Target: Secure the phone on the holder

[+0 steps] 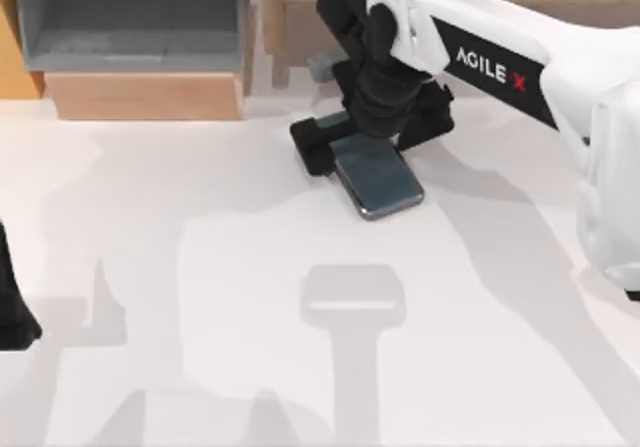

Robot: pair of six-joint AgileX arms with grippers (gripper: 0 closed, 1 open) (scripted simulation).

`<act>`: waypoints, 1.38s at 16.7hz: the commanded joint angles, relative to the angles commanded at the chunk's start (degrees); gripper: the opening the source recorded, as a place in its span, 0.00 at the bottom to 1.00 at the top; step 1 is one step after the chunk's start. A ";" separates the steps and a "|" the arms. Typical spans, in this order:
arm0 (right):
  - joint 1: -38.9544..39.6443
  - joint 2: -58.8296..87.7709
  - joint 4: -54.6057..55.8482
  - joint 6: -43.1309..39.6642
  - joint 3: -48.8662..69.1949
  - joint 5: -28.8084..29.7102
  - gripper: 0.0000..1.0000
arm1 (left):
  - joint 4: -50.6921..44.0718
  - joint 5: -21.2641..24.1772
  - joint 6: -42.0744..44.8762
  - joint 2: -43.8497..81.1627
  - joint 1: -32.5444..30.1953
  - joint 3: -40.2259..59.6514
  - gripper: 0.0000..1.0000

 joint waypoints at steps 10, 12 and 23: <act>0.00 0.00 0.00 0.00 0.00 0.00 0.32 | 0.00 0.00 0.00 0.00 0.00 0.00 1.00; 0.00 0.00 0.00 0.00 0.00 0.00 0.17 | 0.00 0.00 0.00 0.00 0.00 0.00 1.00; 0.11 -2.07 -0.62 -0.07 -0.26 0.38 0.00 | 0.00 0.00 0.00 0.00 0.00 0.00 1.00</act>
